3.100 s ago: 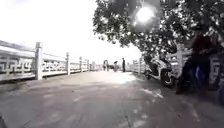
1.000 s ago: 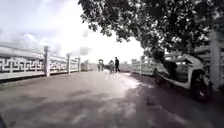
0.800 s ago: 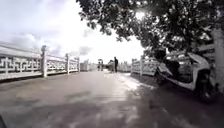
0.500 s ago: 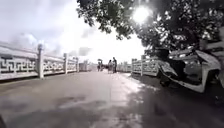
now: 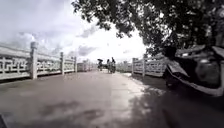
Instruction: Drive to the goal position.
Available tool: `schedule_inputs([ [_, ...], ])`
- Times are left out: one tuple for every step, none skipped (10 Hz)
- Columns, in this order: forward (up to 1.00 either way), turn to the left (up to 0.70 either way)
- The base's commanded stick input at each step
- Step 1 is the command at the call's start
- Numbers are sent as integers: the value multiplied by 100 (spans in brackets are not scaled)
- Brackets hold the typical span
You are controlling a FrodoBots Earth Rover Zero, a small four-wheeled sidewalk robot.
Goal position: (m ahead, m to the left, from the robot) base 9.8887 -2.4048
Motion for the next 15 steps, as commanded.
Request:
schedule_inputs([
  [70, 0],
  [70, 0],
  [70, 0],
  [70, 0],
  [70, 0],
  [70, 0],
  [70, 0],
  [70, 0],
  [70, 0],
  [70, 0],
  [70, 0],
  [70, 0],
  [70, 0],
  [70, 0],
  [70, 0],
])
